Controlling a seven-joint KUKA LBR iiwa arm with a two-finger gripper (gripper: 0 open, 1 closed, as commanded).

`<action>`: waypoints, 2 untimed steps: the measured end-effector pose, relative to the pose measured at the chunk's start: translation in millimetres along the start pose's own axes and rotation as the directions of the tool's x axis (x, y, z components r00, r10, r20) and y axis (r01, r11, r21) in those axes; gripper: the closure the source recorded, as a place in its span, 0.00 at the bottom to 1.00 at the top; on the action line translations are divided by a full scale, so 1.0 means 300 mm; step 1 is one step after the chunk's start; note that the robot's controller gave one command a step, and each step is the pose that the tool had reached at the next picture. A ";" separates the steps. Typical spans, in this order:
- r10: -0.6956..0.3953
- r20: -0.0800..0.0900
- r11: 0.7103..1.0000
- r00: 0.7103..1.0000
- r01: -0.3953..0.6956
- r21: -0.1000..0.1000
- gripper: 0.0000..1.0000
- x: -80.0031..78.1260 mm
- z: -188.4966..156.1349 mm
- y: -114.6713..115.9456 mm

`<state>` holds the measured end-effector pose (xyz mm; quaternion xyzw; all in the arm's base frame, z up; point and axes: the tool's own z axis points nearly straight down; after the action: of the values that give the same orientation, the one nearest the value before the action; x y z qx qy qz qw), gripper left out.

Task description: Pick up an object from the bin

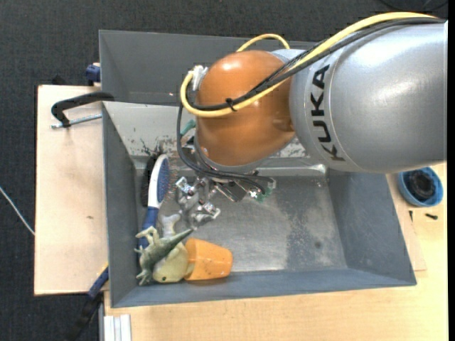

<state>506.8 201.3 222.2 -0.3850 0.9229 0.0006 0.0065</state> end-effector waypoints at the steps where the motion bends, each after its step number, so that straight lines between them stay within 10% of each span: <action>1: 0.001 -0.006 1.000 1.000 -0.001 -0.004 0.00 0.004 0.011 0.001; 2: -0.233 0.010 0.972 0.972 0.233 0.012 0.00 -0.038 0.293 0.034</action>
Offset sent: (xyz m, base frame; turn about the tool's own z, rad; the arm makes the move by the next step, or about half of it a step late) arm 0.0000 0.0000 0.0000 0.0000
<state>508.6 217.1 134.5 -0.4906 0.8713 -0.0032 0.0137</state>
